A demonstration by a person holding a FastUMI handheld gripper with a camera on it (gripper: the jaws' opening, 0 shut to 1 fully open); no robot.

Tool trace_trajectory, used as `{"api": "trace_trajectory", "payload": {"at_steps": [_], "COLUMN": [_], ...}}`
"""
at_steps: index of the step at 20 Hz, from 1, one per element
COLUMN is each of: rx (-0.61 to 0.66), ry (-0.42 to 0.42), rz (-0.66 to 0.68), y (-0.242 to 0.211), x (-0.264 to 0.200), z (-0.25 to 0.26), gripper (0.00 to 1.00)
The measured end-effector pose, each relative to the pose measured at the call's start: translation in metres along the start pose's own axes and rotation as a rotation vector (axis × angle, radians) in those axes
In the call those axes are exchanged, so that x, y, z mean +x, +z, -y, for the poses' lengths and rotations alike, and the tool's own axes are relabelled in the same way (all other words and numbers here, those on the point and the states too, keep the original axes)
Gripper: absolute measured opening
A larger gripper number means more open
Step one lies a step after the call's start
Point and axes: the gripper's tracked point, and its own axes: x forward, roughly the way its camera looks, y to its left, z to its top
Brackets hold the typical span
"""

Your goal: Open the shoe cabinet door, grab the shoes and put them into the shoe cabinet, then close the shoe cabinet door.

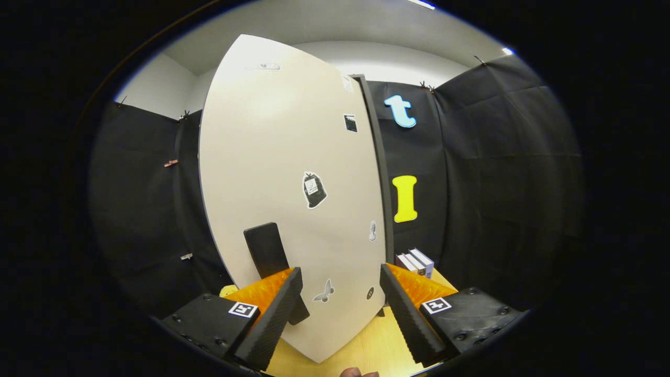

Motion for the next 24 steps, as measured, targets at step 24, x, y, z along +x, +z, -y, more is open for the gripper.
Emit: {"api": "trace_trajectory", "payload": {"at_steps": [24], "rx": [-0.048], "ry": [-0.019], "rz": [0.062], "y": [0.042], "x": [0.083], "z": [-0.038], "gripper": [0.97]}}
